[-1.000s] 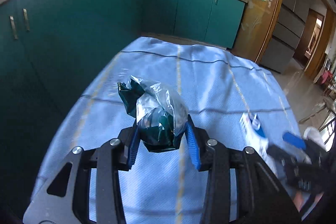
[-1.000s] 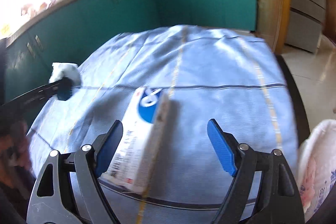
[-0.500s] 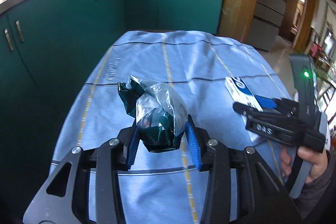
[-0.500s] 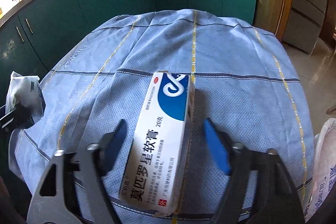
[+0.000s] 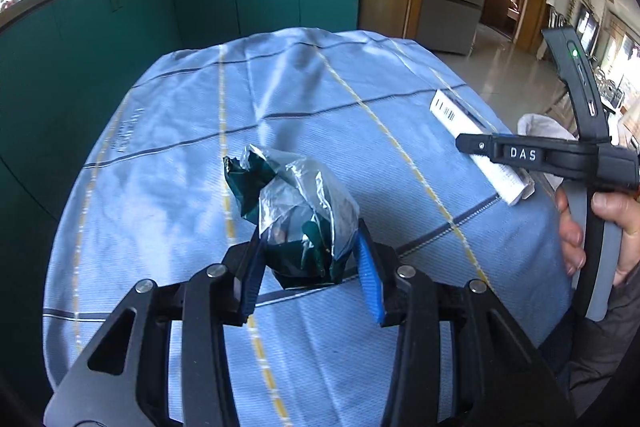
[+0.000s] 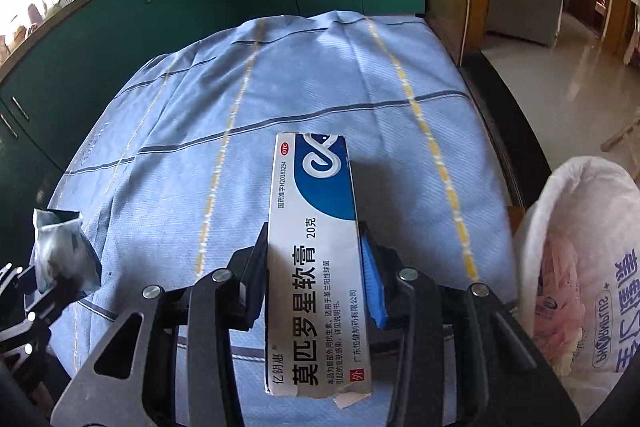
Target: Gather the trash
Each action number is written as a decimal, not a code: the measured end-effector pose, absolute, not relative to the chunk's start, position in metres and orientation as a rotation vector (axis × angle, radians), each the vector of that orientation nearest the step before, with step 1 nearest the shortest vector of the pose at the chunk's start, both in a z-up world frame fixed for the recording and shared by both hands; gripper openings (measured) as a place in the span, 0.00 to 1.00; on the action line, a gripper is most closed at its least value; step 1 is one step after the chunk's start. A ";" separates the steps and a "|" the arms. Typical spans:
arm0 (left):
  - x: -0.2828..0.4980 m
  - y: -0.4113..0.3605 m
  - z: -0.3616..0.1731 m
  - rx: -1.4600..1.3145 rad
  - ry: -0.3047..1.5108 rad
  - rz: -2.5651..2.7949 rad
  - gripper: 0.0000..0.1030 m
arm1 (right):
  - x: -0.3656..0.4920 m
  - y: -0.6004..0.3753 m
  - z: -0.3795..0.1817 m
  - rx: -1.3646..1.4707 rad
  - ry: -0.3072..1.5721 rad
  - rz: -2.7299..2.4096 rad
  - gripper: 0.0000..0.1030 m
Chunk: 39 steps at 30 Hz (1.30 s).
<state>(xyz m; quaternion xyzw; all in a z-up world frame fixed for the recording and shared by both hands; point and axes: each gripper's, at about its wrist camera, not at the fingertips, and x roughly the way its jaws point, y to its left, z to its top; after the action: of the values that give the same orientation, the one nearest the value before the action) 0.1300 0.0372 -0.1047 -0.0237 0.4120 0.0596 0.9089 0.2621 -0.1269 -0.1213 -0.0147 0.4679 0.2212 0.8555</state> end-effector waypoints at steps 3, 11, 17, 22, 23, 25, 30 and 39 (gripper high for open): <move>0.132 0.033 -0.109 -0.051 0.860 0.116 0.43 | 0.260 -0.131 -0.122 -0.042 0.978 0.465 0.40; 0.128 0.033 -0.107 -0.059 0.849 0.134 0.63 | 0.255 -0.116 -0.120 -0.093 0.963 0.473 0.46; 0.124 0.043 -0.104 -0.109 0.829 0.151 0.79 | 0.255 -0.112 -0.125 -0.120 0.958 0.454 0.47; 0.126 0.047 -0.105 -0.167 0.836 0.139 0.84 | 0.253 -0.108 -0.124 -0.143 0.928 0.458 0.42; 0.126 0.045 -0.105 -0.157 0.836 0.146 0.84 | 0.253 -0.109 -0.123 -0.142 0.926 0.462 0.41; 0.127 0.042 -0.106 -0.132 0.836 0.159 0.85 | 0.253 -0.109 -0.122 -0.134 0.926 0.468 0.41; 0.131 0.035 -0.108 -0.087 0.835 0.186 0.85 | 0.253 -0.110 -0.122 -0.132 0.933 0.469 0.41; 0.139 0.026 -0.113 -0.048 0.839 0.194 0.85 | 0.254 -0.108 -0.124 -0.150 0.933 0.447 0.53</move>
<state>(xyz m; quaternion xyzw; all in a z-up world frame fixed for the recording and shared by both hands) 0.1394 0.0260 -0.1131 -0.0231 0.4067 0.0941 0.9084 0.2538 -0.1077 -0.1242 -0.0714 0.4457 0.2134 0.8665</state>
